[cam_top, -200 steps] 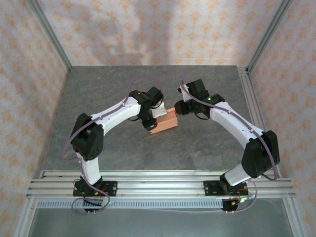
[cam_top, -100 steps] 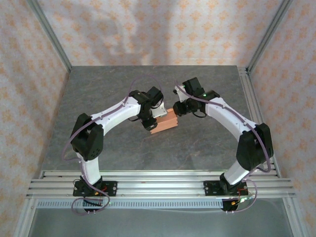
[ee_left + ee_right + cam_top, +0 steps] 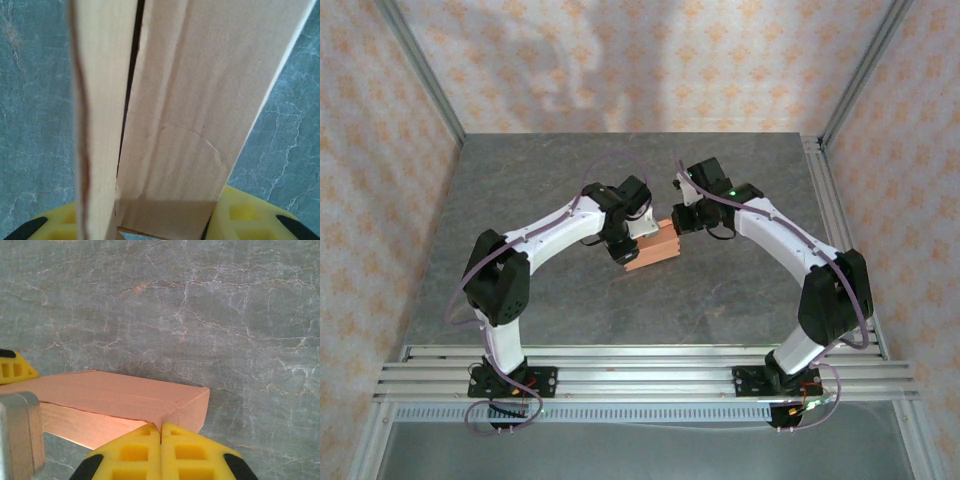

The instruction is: Fold the paper box

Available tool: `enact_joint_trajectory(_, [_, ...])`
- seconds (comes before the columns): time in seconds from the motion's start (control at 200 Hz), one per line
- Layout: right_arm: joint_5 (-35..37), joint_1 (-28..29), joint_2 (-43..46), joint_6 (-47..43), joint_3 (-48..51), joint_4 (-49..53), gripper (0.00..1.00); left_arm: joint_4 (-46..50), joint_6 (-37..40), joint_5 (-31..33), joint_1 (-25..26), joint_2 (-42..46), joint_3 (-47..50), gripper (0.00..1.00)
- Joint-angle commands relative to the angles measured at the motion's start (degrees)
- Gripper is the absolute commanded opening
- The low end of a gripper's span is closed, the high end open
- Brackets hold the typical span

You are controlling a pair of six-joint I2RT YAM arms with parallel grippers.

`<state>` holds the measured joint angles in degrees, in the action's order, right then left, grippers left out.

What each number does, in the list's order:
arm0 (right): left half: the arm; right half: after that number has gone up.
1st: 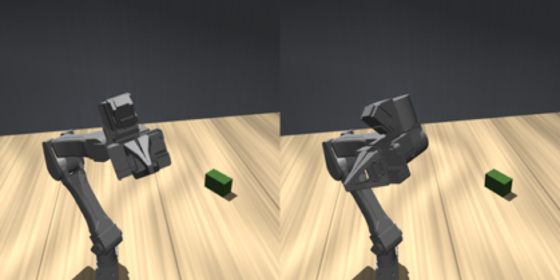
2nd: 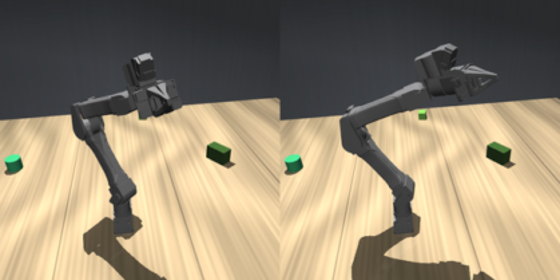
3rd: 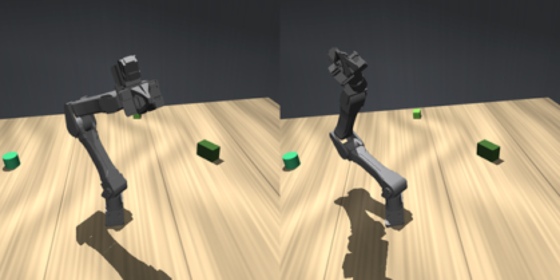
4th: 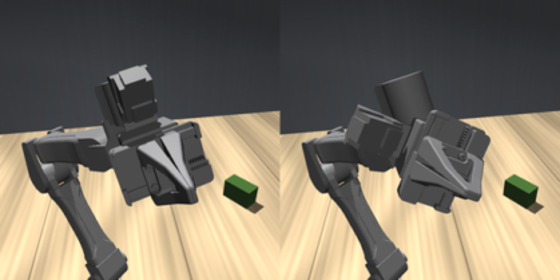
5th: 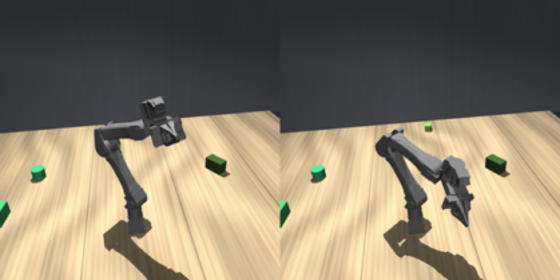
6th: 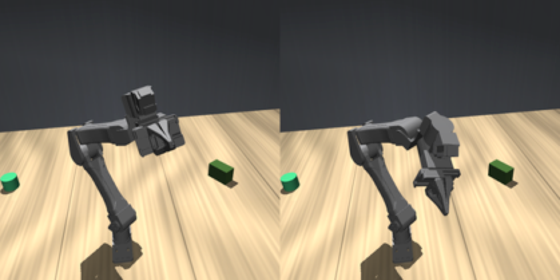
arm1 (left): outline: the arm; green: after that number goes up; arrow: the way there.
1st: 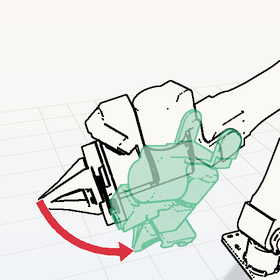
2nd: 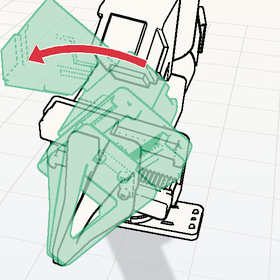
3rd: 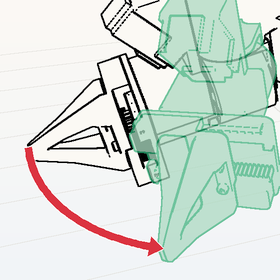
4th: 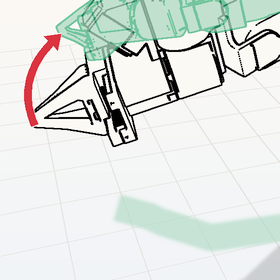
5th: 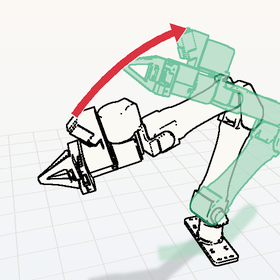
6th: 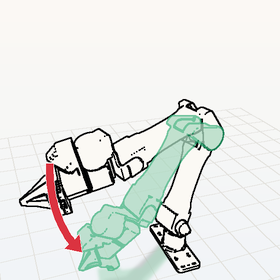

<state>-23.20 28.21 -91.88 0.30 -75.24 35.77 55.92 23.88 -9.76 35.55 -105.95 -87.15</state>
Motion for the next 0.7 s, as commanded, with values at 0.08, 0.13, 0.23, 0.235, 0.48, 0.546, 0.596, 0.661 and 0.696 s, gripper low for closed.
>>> enact_joint_trajectory(0.08, [1.33,0.45,2.44,13.08,-0.34,0.5,0.0,2.41,0.3,6.12,0.59,-2.92,-1.25,0.39])
enact_joint_trajectory(0.13, [1.48,0.46,2.67,13.55,-0.55,0.78,0.0,2.62,0.43,6.68,0.66,-3.1,-1.26,0.39])
enact_joint_trajectory(0.23, [1.57,0.4,3.02,12.79,0.4,0.29,0.0,2.37,0.38,6.14,0.73,-3.12,-1.26,0.39])
enact_joint_trajectory(0.235, [1.53,0.42,3.02,12.58,0.51,0.19,0.0,2.36,0.38,6.02,0.69,-3.08,-1.26,0.39])
enact_joint_trajectory(0.48, [3.36,0.45,4.41,8.24,7.82,-6.04,0.0,1.39,0.4,2.64,0.68,-1.75,-0.5,0.39])
enact_joint_trajectory(0.546, [4.02,0.45,4.91,7.7,8.85,-7.29,0.0,1.04,0.34,2.29,0.74,-1.46,-0.3,0.42])
enact_joint_trajectory(0.596, [4.41,0.45,4.87,7.79,9.07,-7.44,0.0,0.83,0.18,2.2,0.75,-1.26,-0.3,0.45])
enact_joint_trajectory(0.661, [4.72,0.45,4.78,7.71,9.0,-7.42,0.0,0.55,-0.25,2.18,0.67,-1.03,-0.37,0.49])
enact_joint_trajectory(0.696, [4.96,0.45,4.76,7.61,9.03,-7.47,0.0,0.52,-0.45,2.07,0.71,-1.01,-0.55,0.54])
